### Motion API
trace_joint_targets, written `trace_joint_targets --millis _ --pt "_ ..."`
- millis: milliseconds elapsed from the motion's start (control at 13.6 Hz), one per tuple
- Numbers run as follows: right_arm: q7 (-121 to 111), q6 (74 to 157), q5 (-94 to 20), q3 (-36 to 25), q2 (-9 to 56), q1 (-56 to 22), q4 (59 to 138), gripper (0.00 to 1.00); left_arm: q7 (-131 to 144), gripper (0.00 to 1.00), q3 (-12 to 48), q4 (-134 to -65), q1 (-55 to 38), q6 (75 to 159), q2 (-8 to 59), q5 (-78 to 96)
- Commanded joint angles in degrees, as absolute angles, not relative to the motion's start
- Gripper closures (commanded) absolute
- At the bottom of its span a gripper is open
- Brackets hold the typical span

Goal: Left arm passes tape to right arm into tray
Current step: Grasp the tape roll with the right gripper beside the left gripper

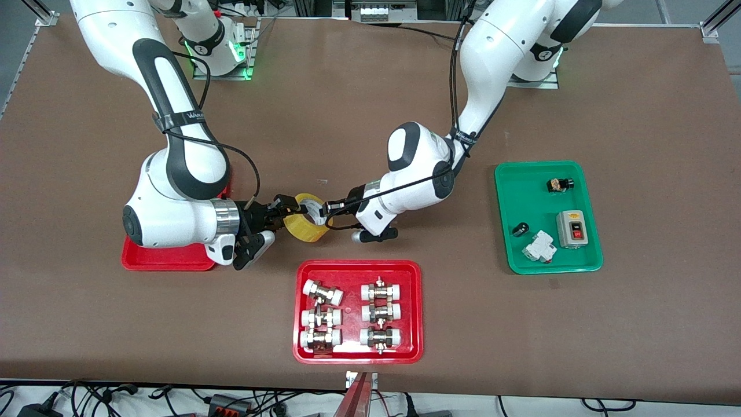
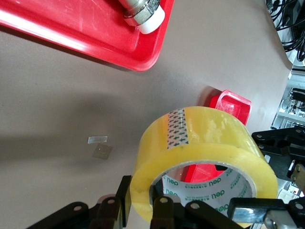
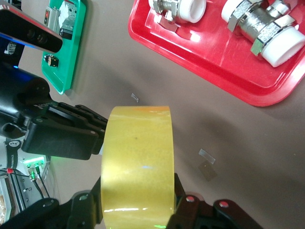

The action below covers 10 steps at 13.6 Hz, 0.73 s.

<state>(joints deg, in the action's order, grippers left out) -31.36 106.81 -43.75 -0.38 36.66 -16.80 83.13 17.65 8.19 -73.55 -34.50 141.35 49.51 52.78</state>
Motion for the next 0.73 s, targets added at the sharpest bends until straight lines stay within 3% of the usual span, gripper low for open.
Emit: trace_joint_targets --millis 0,73,147,513,659 --pt "-30.4 105.6 -44.1 -0.1 36.7 -16.4 81.9 0.74 16.1 0.99 7.9 -72.4 -34.8 141.7 50.3 54.5" --pt "-30.4 105.6 -44.1 -0.1 36.7 -16.4 81.9 0.74 16.2 0.8 7.9 -72.4 -34.7 141.6 50.3 54.5" --pt "-30.6 105.6 -44.1 -0.1 36.7 -16.4 81.9 0.74 16.1 0.01 7.7 -72.6 -34.7 141.7 49.9 54.1" --pt "-30.4 105.6 -42.8 -0.1 36.7 -16.3 81.9 0.74 16.3 0.0 5.2 -73.6 -29.7 140.2 44.4 43.4" --pt "-30.4 105.6 -40.9 -0.5 36.9 -15.3 82.0 0.74 16.3 0.0 5.2 -75.4 -25.4 132.9 40.5 34.7"
